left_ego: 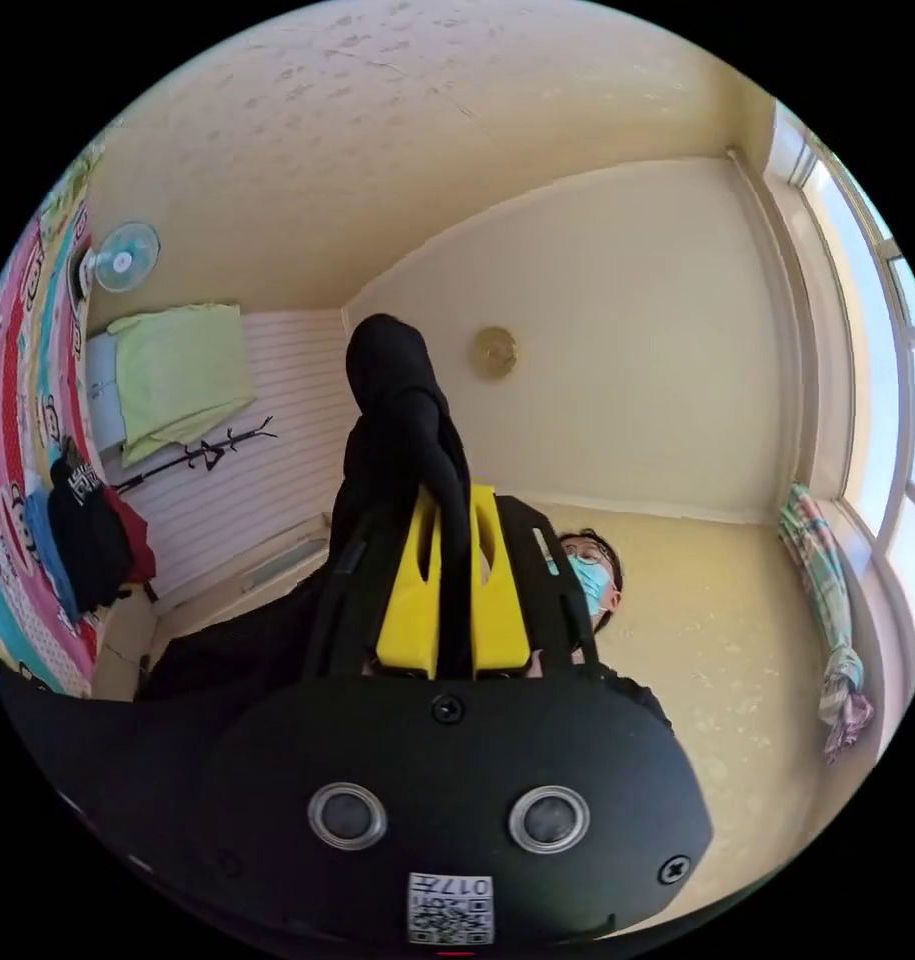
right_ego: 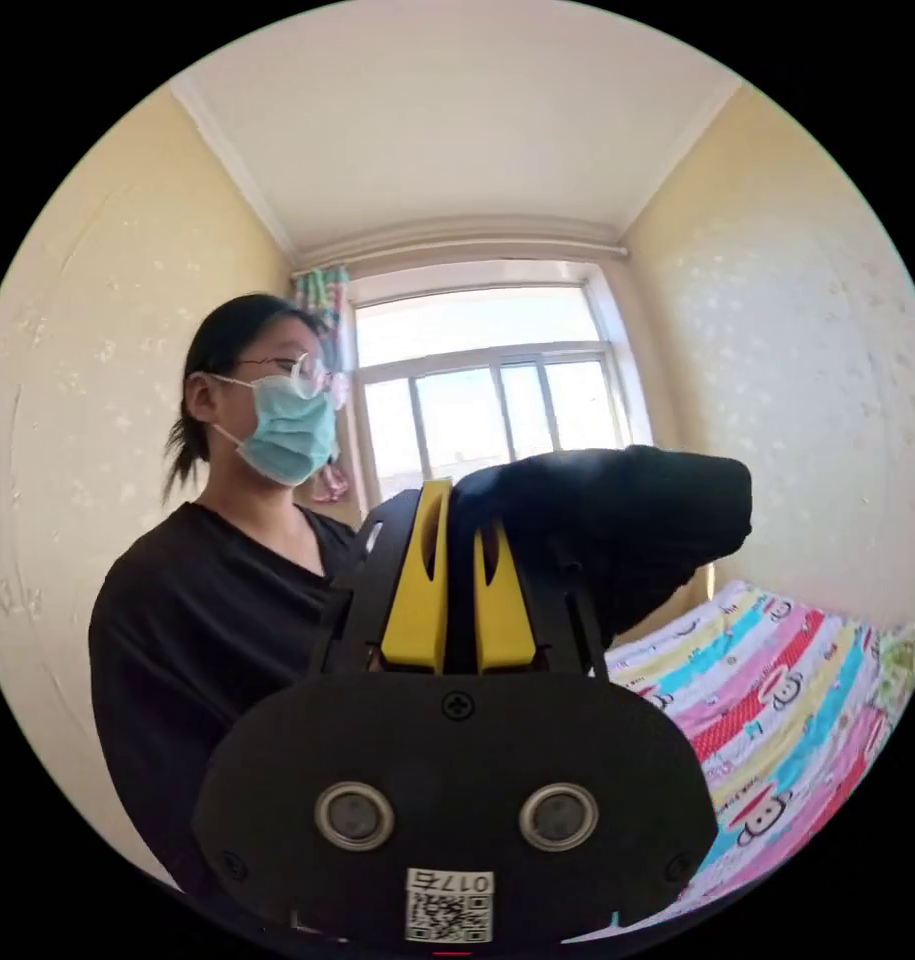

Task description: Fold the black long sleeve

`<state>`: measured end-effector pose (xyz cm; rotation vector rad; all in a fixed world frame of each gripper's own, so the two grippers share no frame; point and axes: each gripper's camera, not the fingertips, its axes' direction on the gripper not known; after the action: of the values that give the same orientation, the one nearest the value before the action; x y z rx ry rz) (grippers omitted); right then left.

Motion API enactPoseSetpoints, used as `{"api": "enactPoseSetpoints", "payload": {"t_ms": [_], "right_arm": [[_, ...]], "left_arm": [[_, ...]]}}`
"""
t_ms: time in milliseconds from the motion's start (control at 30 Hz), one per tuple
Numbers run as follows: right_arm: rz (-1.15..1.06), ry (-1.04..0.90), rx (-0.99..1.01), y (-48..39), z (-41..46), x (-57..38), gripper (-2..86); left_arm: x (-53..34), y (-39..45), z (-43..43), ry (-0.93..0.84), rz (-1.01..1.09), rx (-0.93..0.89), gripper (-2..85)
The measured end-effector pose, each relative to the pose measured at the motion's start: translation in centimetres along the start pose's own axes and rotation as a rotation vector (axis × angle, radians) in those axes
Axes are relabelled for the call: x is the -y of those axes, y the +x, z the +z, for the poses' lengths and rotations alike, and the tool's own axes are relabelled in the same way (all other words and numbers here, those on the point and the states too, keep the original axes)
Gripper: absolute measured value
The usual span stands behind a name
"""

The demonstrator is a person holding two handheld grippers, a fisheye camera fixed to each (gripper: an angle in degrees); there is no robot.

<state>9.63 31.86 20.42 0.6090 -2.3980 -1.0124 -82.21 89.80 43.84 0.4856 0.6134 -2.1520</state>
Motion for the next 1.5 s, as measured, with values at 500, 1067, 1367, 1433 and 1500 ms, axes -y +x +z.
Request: {"api": "enactPoseSetpoints", "payload": {"t_ms": [500, 1067, 1367, 1433, 1500], "right_arm": [[1.244, -0.533, -0.739, 54.0, -4.0, -12.1, 5.5], [1.792, -2.061, -0.672, 44.0, -13.9, -59.8, 0.5], [1.659, -2.047, -0.460, 52.2, -13.9, -58.8, 1.0], [1.583, -1.893, -0.529, 55.6, -13.1, -56.0, 1.6], [1.526, -1.733, -0.590, 57.7, -12.4, -53.6, 2.4]], "left_arm": [[34.2, -22.6, 2.6, -0.514, -0.457, 1.903, 1.7], [3.1, -28.7, -14.3, -0.805, -2.277, 1.376, -0.8], [13.7, -36.3, -5.9, -0.732, -2.232, 0.969, -1.0], [16.8, -38.5, -4.9, -0.817, -2.179, 1.100, -0.9], [20.0, -41.2, -3.1, -0.955, -2.103, 1.264, -0.7]]}}
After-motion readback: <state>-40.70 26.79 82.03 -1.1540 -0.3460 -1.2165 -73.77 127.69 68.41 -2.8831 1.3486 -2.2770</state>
